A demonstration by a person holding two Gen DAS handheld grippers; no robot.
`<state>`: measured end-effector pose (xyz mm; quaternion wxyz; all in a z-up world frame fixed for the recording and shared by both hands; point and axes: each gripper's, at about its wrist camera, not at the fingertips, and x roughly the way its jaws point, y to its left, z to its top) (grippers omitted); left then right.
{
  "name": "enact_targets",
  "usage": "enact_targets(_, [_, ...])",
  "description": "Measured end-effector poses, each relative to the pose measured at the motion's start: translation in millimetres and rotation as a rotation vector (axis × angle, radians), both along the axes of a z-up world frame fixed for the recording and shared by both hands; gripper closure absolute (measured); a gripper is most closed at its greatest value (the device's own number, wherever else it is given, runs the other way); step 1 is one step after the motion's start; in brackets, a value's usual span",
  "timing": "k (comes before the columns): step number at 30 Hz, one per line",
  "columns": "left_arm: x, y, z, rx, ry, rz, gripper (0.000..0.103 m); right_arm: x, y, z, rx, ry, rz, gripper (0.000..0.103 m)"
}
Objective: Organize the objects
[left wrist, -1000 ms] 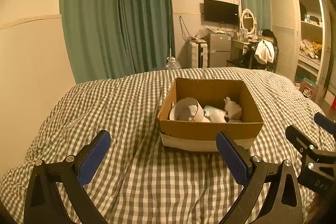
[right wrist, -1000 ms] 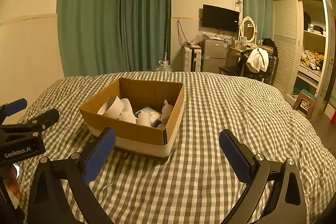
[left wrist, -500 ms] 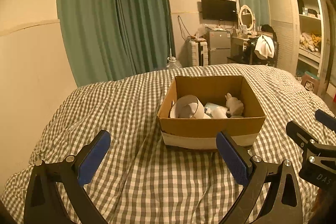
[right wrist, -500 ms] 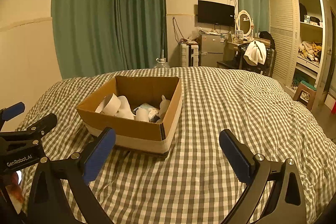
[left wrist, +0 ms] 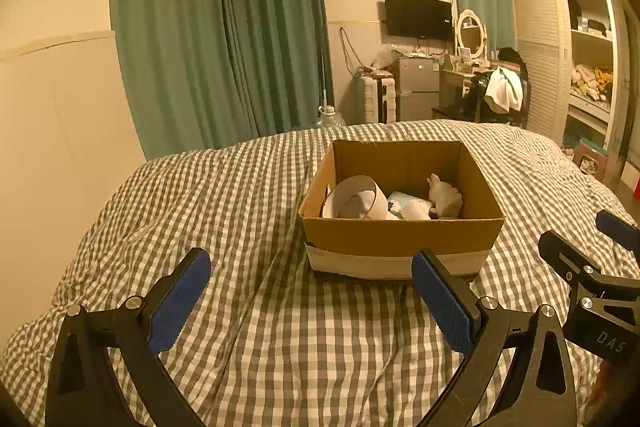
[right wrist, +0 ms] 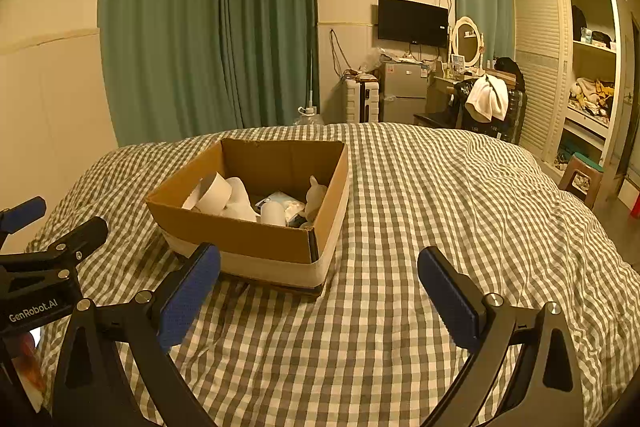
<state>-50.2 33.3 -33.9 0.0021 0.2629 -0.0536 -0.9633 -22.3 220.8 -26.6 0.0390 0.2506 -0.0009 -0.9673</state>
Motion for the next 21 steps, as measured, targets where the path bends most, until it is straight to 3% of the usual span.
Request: enact_targets(21, [3.8, 1.6, -6.3, 0.003, 0.011, 0.014, 0.0, 0.7, -3.7, -5.2, -0.006, -0.013, 0.01, 0.004])
